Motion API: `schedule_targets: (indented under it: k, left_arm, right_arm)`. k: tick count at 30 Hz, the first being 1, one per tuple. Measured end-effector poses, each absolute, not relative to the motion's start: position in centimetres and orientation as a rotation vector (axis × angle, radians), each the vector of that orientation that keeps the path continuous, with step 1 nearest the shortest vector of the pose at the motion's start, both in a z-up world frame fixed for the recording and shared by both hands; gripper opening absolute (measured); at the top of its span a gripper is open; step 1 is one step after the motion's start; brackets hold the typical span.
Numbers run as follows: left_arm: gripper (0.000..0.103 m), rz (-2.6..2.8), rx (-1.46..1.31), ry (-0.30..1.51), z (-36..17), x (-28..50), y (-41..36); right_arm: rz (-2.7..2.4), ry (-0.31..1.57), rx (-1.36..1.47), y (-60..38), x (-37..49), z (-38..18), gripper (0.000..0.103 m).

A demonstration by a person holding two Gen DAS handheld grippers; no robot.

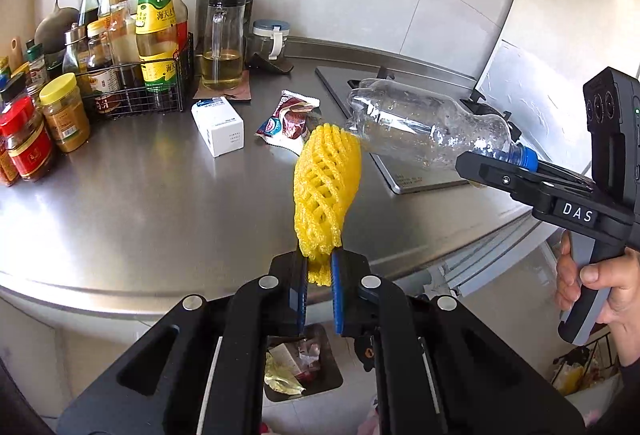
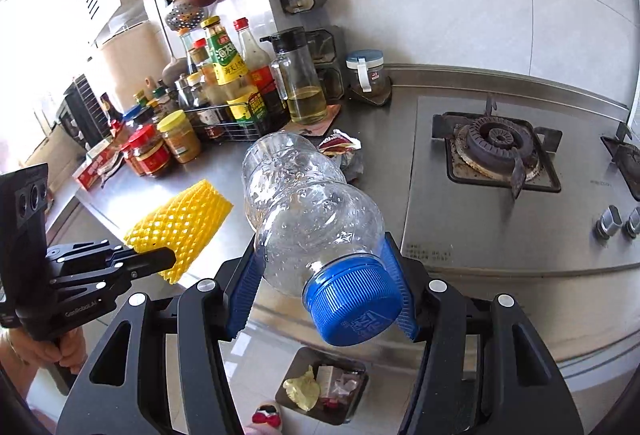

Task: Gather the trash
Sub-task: 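Carry the foam net and bottle down over the black bin and release both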

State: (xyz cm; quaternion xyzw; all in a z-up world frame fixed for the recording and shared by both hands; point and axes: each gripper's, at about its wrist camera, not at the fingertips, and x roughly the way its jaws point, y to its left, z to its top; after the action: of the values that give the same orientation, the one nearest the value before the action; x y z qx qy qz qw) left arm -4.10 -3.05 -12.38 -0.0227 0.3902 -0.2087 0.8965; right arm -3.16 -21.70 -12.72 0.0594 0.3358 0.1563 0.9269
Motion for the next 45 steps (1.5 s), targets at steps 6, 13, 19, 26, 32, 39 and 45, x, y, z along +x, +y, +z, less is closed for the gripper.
schedule_targets:
  k: [6,13,19,26,32,39,45]
  left_arm:
    - [0.008,-0.42,-0.034,0.819,-12.8,-8.7,-1.5]
    - [0.008,-0.395,-0.018,0.896,-15.9,-12.8,0.1]
    - [0.008,-0.373,-0.041,1.029,-21.1,-14.2,0.8]
    - [0.008,-0.374,-0.048,1.17,-27.6,-13.7,0.1]
    - [0.008,-0.362,-0.033,1.278,-34.5,-12.4,-0.6]
    - [0.008,-0.348,-0.054,1.377,-41.8,-10.4,-1.5]
    - [0.008,-0.325,-0.083,1.437,-46.6,-8.8,-2.3]
  right_arm:
    - [0.355,0.708,0.154,-21.3,-8.9,-13.5,0.058]
    - [0.371,0.819,0.173,-21.1,-13.6,-17.9,0.058]
    - [0.342,0.971,0.176,-20.7,-15.3,-24.0,0.058]
    - [0.27,1.125,0.188,-19.9,-14.4,-31.1,0.058]
    - [0.229,1.236,0.222,-19.0,-12.1,-37.0,0.058]
    - [0.177,1.344,0.336,-18.3,-9.0,-43.7,0.058]
    - [0.105,1.397,0.335,-17.6,-6.1,-47.6,0.058]
